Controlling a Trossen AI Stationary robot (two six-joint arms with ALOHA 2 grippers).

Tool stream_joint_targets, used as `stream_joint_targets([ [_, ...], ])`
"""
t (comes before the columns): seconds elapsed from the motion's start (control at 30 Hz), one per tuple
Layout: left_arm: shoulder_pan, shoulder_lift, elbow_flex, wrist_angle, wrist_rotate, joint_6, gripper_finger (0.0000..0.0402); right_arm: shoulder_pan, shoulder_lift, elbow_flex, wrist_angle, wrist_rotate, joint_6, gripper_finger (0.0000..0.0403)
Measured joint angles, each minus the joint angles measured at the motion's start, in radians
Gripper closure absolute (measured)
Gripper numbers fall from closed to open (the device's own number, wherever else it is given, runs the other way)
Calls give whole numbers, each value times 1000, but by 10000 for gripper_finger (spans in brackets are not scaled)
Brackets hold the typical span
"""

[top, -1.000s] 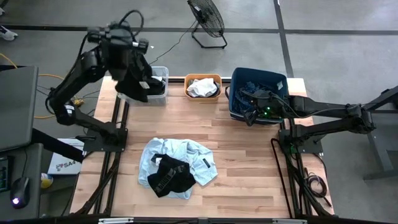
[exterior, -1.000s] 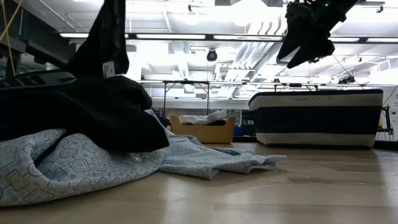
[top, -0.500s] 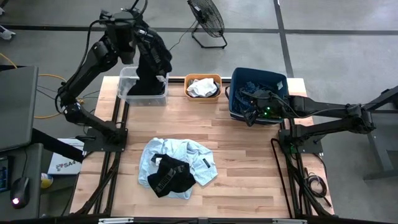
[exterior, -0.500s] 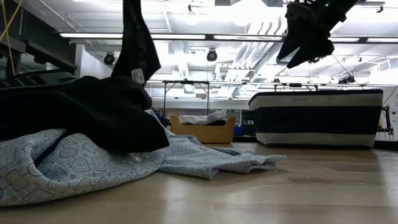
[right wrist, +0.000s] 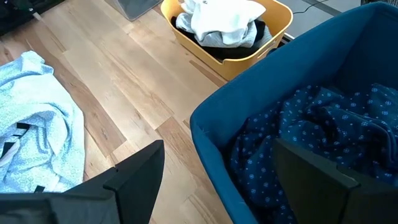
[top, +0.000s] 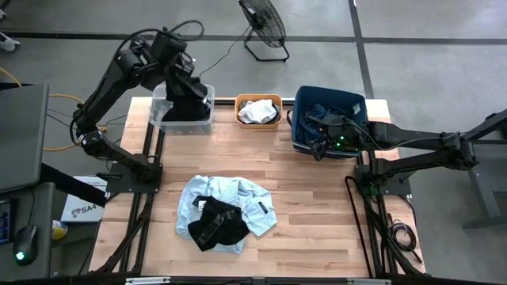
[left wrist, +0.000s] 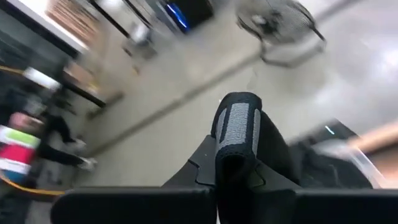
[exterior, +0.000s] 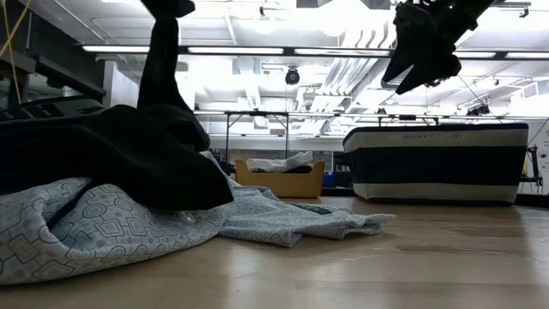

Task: Pick & Place Cloths
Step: Put the black underwear into the transparent bin

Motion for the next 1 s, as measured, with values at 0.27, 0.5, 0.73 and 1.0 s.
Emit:
stream_joint_targets([
  [0.27, -1, -1, -117, -215, 174, -196, 401, 0, 0, 0, 7, 0, 0, 114],
  [0.5, 0, 0, -365, -142, 228, -232, 401, 0, 0, 0, 6, 0, 0, 114],
  [0.73, 99, 5, -528, 120, 324, -169, 401, 0, 0, 0, 6, -1, 2, 114],
  [1.0, 251, 6, -681, 334, 533, -141, 401, 0, 0, 0, 7, -1, 2, 114],
])
